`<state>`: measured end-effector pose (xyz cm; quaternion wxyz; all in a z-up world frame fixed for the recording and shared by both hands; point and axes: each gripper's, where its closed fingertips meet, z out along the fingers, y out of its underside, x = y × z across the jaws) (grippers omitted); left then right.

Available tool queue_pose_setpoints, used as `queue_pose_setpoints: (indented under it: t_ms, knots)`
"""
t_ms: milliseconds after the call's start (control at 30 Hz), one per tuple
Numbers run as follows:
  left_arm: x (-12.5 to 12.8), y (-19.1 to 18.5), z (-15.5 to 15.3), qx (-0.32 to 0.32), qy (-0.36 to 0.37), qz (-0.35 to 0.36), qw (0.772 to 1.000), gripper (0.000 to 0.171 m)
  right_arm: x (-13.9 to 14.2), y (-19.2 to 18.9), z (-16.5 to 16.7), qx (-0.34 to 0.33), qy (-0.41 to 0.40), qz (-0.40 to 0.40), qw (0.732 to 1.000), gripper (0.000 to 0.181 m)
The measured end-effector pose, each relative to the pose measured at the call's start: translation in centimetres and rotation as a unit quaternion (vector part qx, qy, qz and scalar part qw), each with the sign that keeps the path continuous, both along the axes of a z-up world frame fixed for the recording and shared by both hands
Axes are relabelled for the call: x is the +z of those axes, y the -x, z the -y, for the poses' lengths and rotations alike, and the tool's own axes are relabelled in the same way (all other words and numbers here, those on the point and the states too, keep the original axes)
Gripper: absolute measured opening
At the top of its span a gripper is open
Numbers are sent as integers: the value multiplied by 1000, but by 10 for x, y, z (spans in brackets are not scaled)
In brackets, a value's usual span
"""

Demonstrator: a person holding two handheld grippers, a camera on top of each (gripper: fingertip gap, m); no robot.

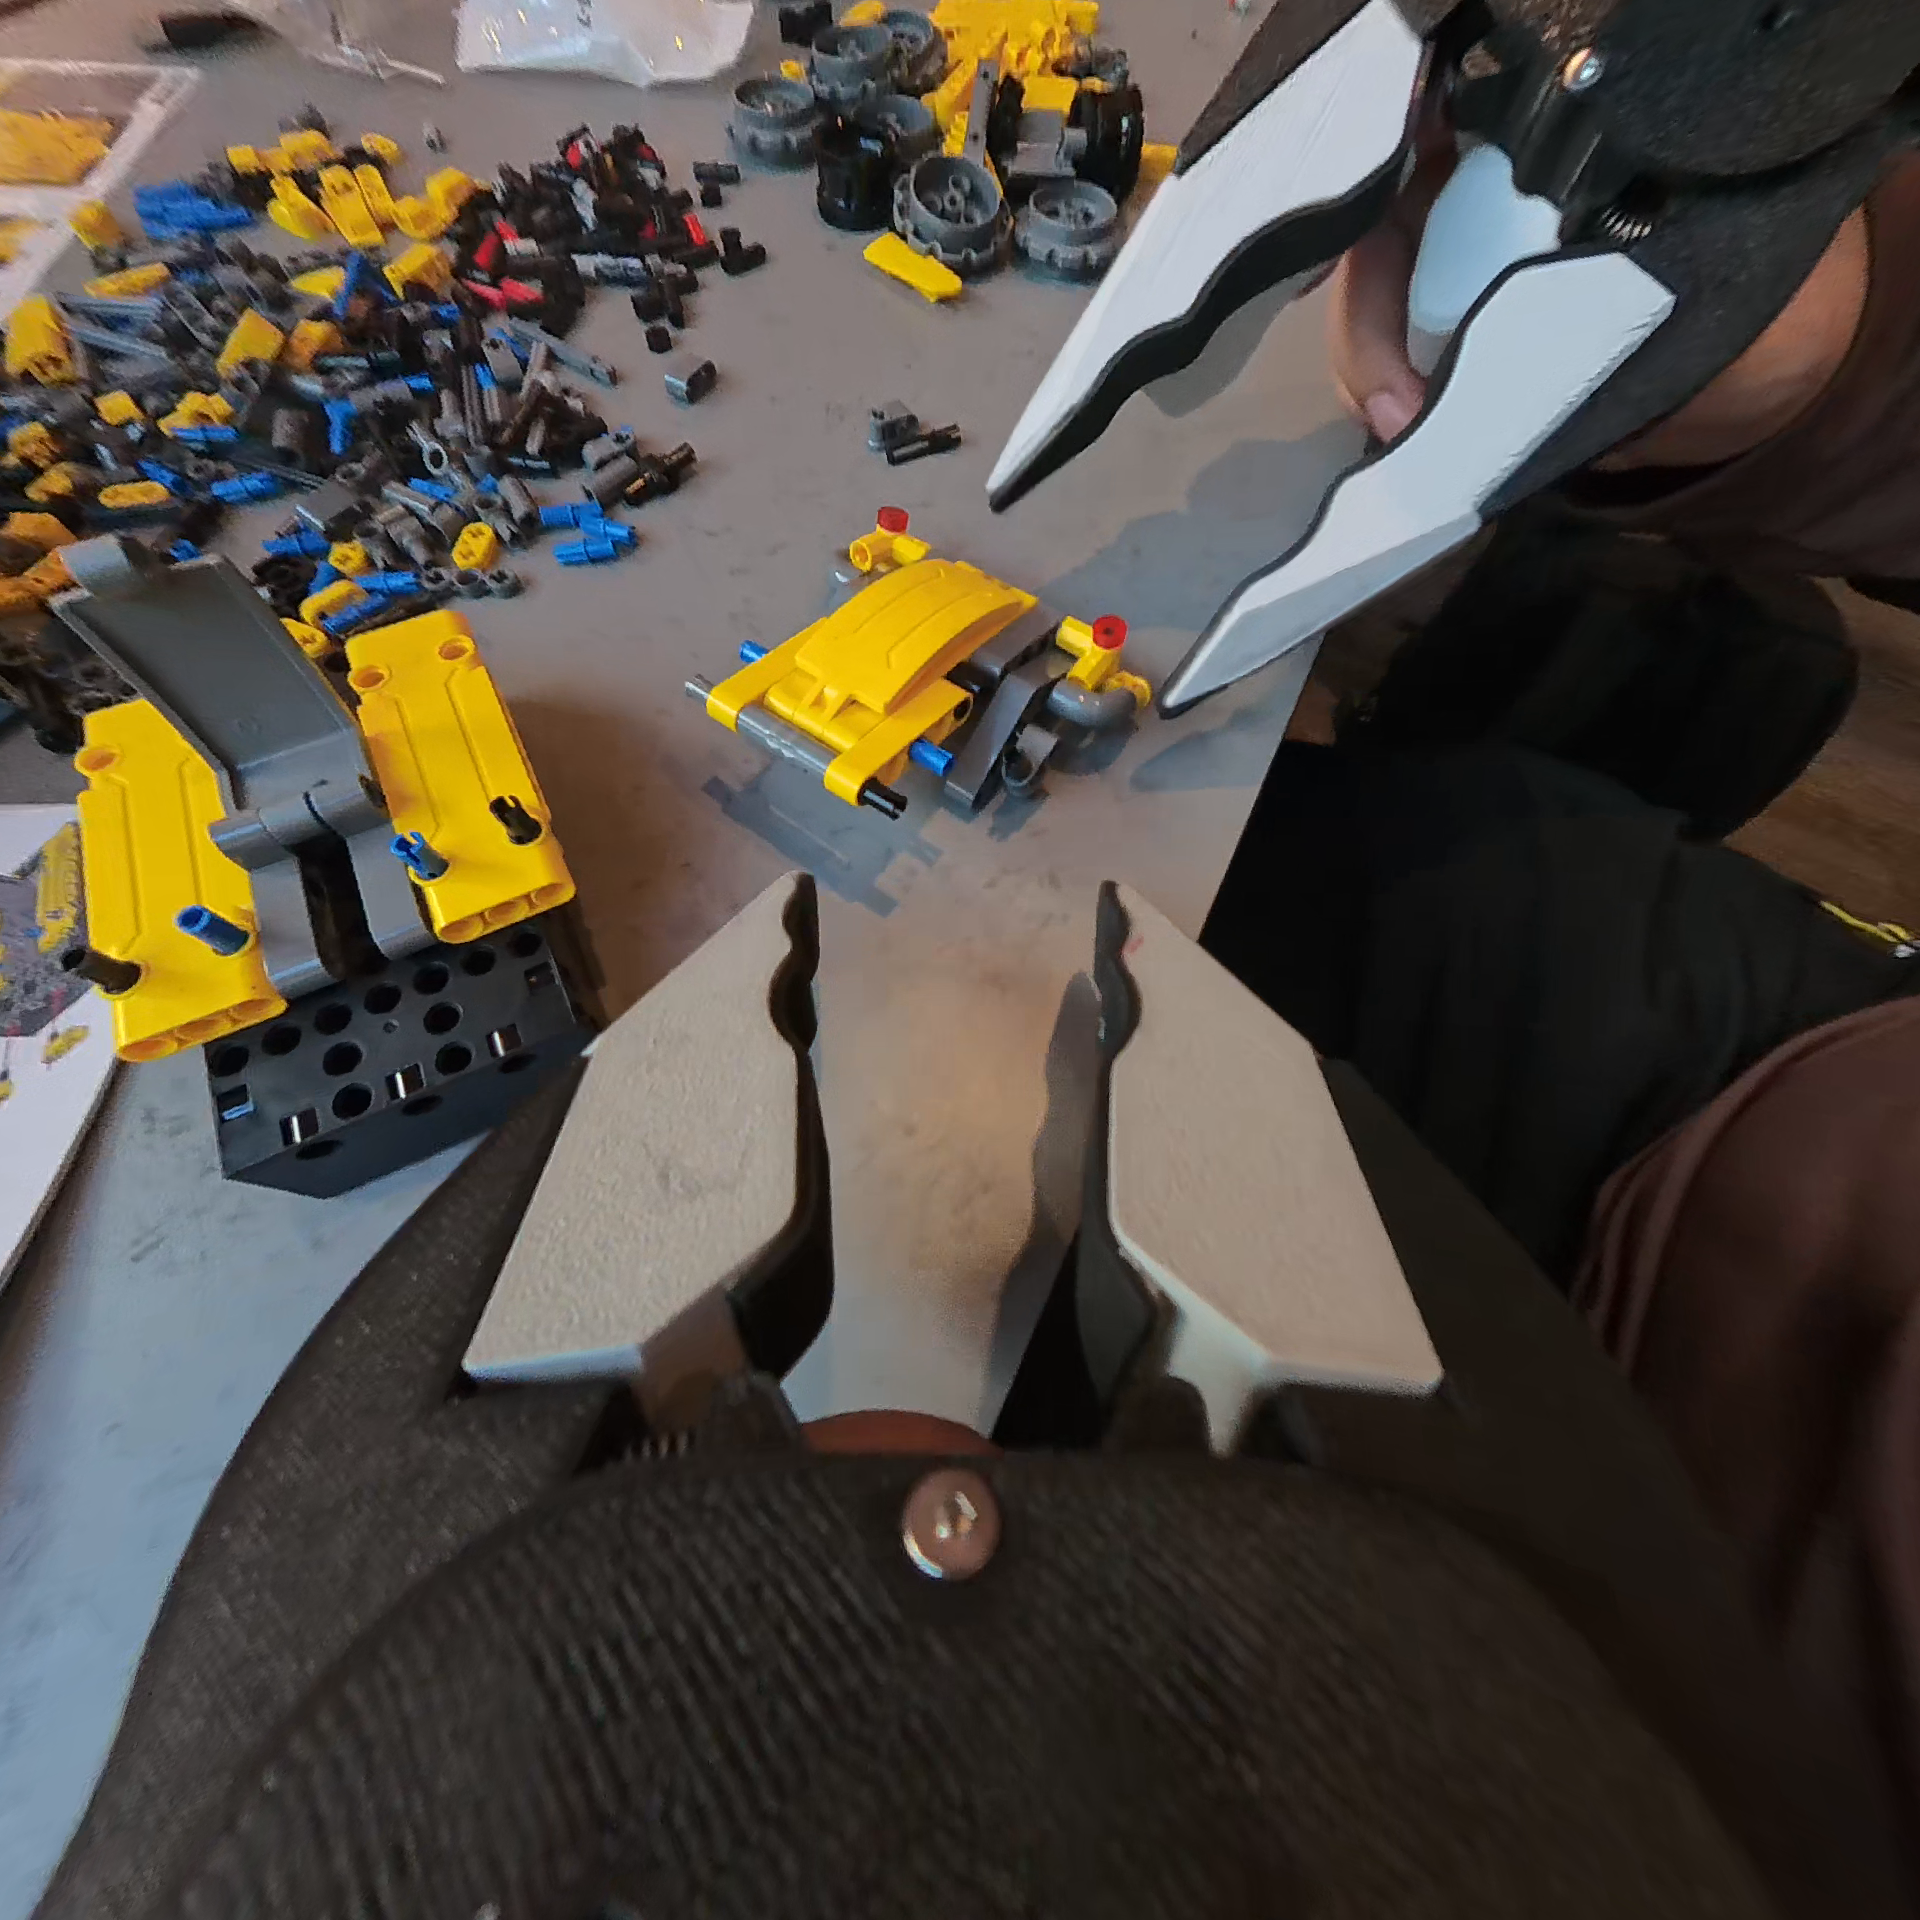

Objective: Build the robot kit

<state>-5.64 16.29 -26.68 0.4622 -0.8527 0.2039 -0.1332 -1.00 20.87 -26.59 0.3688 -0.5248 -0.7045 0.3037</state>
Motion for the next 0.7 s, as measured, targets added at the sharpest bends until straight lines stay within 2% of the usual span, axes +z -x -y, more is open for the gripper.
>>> queue_pose_setpoints:
  t_ms: [100,200,333,467,567,700]
  knots:
    - [9,-1,-2,3,-27,6,1000,53,2,1,-4,-7,6,-7,1000,54]
    - [8,6,-6,23,-32,-19,999,54,4,1,-6,-12,15,-10,1000,54]
    - [-3,-2,0,1,10,-26,1000,54,5,0,-3,-6,21,-15,1000,60]
    - [-22,-15,5,-18,75,-25,997,54,1,-2,5,18,27,0,999,56]
    - [-21,-28,3,-36,80,-10,996,53,-3,-2,9,31,31,15,999,56]
    - [-23,-20,-5,-18,83,-34,996,52,-5,-2,10,30,28,19,999,56]
